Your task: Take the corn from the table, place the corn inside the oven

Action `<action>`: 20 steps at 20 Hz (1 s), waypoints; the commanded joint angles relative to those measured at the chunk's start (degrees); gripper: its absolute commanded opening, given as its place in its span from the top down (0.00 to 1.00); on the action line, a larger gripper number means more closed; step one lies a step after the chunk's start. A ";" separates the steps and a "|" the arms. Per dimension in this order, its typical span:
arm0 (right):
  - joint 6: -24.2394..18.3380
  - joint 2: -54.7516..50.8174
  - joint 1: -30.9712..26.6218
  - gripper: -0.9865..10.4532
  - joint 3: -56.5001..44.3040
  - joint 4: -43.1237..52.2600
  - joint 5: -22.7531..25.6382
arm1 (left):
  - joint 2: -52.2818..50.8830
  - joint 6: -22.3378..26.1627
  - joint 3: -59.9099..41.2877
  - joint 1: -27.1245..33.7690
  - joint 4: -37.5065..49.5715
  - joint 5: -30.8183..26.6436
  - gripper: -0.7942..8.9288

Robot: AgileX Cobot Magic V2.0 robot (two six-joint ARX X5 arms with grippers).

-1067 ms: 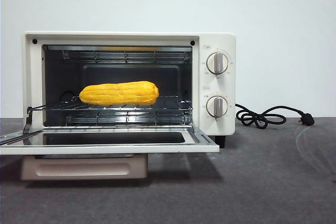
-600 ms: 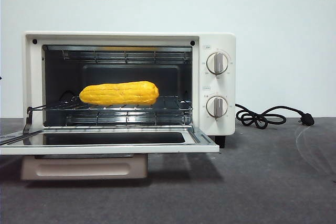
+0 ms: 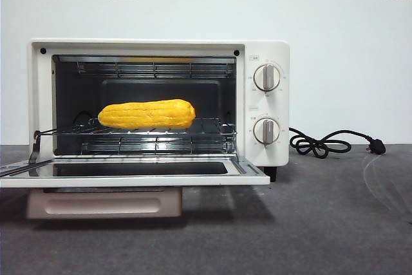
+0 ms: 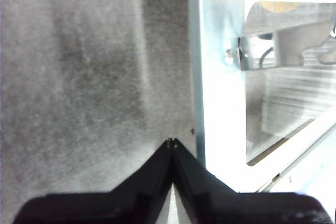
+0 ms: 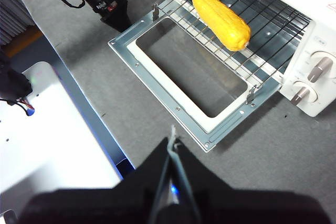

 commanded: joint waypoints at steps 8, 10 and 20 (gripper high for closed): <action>-0.35 0.13 -0.07 0.92 0.09 0.33 -0.20 | -0.17 1.16 -0.39 3.69 -1.53 14.45 0.93; -0.35 0.13 -0.07 0.92 0.09 0.33 -0.20 | -0.79 1.16 -0.37 4.70 -1.53 16.28 0.93; -0.37 0.15 -0.07 0.92 0.09 0.39 -0.20 | -5.86 0.46 0.72 7.23 -1.07 20.11 0.93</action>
